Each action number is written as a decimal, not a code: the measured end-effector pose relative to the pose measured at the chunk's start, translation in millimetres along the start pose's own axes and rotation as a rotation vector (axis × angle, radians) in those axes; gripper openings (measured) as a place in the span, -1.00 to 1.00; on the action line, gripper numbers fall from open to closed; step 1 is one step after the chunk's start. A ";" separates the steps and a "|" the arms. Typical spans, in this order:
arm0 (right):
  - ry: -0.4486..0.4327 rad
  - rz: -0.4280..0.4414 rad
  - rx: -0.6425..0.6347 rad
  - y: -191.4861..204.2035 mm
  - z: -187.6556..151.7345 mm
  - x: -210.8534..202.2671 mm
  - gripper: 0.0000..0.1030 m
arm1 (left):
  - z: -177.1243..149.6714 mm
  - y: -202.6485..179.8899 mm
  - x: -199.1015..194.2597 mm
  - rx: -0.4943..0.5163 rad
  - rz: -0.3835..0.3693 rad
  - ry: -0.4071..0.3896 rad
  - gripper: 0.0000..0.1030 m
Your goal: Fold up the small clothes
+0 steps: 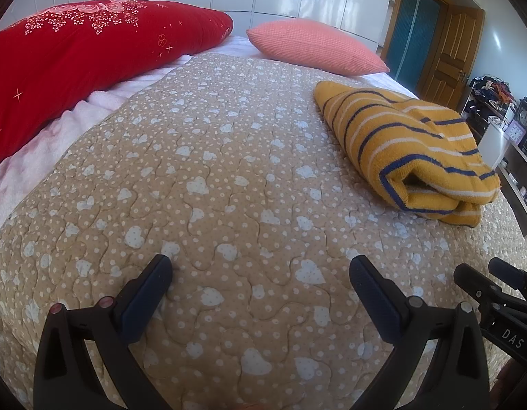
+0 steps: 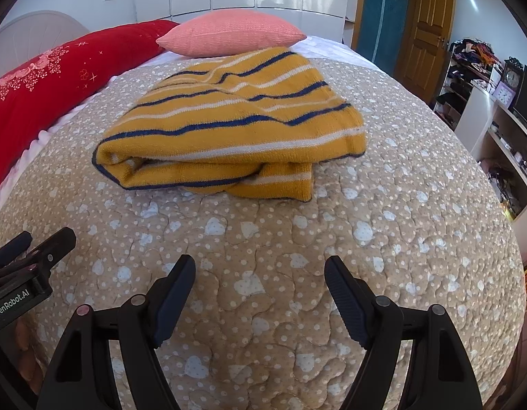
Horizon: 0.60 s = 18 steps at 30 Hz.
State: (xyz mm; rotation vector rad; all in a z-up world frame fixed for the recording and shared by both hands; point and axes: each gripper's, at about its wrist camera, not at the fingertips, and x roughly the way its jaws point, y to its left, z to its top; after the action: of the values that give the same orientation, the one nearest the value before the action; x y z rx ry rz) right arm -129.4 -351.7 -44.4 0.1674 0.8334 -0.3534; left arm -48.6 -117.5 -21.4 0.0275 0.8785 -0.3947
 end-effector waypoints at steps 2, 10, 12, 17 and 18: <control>-0.001 0.001 -0.002 1.1 0.3 -0.5 0.60 | 0.3 -0.6 0.8 0.003 0.004 0.005 1.00; 0.005 0.004 -0.003 4.2 -2.1 0.5 0.61 | 0.1 0.5 3.9 0.009 0.012 0.010 1.00; 0.004 0.003 -0.006 4.9 -2.9 0.6 0.61 | 0.0 0.3 4.1 0.011 0.013 0.010 1.00; 0.003 0.003 -0.004 6.3 -4.6 1.2 0.61 | 0.3 0.0 3.5 0.010 0.013 0.005 1.00; 0.002 0.004 -0.005 6.0 -4.8 1.1 0.61 | 0.8 0.6 2.6 0.007 0.010 0.000 1.00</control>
State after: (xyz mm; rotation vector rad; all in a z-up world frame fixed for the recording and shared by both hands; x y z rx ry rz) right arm -129.8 -345.0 -48.4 0.1651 0.8358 -0.3476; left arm -46.3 -117.9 -23.0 0.0385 0.8770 -0.3884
